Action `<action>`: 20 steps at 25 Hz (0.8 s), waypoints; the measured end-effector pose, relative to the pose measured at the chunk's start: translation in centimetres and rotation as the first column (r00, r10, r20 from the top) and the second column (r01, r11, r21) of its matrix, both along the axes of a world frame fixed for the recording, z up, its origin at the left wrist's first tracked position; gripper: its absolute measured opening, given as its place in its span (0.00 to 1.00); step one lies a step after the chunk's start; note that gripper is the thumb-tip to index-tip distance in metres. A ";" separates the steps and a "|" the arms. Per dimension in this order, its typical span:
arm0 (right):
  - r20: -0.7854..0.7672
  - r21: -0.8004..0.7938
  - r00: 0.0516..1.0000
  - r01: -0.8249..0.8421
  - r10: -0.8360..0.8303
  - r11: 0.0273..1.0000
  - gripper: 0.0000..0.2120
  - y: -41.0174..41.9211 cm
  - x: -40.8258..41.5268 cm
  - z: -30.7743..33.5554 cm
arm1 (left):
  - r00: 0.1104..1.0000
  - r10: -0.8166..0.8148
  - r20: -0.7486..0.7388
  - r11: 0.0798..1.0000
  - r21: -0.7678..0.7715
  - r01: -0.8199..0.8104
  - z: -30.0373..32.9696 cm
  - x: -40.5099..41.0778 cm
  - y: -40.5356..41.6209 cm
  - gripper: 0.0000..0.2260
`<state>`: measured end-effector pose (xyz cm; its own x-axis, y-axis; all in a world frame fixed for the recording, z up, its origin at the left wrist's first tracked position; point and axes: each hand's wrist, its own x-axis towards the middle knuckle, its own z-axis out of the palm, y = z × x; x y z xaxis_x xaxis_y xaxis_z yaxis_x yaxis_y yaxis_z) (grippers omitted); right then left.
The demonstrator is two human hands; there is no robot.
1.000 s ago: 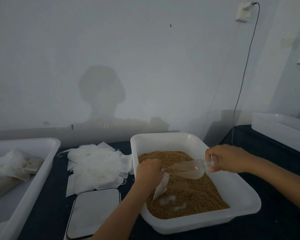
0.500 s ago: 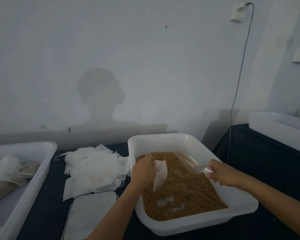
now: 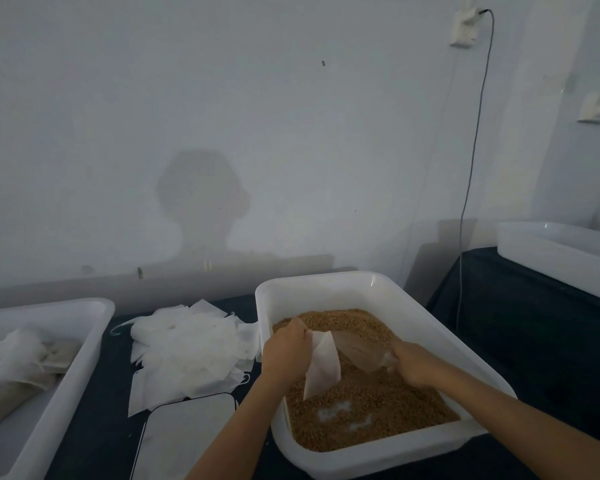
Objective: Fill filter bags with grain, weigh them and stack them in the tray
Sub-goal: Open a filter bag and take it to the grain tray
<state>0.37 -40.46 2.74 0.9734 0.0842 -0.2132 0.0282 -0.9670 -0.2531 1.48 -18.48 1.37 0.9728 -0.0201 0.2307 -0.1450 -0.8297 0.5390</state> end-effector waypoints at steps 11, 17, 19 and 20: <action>0.155 -0.110 0.978 -0.123 0.139 0.986 0.11 0.0 -4.1 9.9 | 0.999 -0.019 0.050 0.996 0.083 0.014 -0.3 -0.2 -0.3 0.08; 0.200 -0.258 0.971 -0.076 0.130 0.963 0.14 1.9 -3.3 10.0 | 0.997 -0.035 0.067 0.997 0.068 0.030 -0.1 -0.6 -0.2 0.06; 0.207 -0.297 0.969 -0.072 0.138 0.952 0.16 2.3 -3.2 10.1 | 0.997 -0.043 0.066 0.997 0.067 0.038 -0.1 -0.6 -0.2 0.07; 0.211 -0.311 0.967 -0.073 0.143 0.948 0.16 2.4 -3.1 10.1 | 0.997 -0.046 0.067 0.997 0.065 0.041 -0.1 -0.6 -0.2 0.07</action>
<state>-2.74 -38.08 12.86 0.9872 0.1584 -0.0184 0.1594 -0.9846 0.0720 0.89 -18.73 1.26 0.9527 -0.0785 0.2935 -0.2162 -0.8539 0.4733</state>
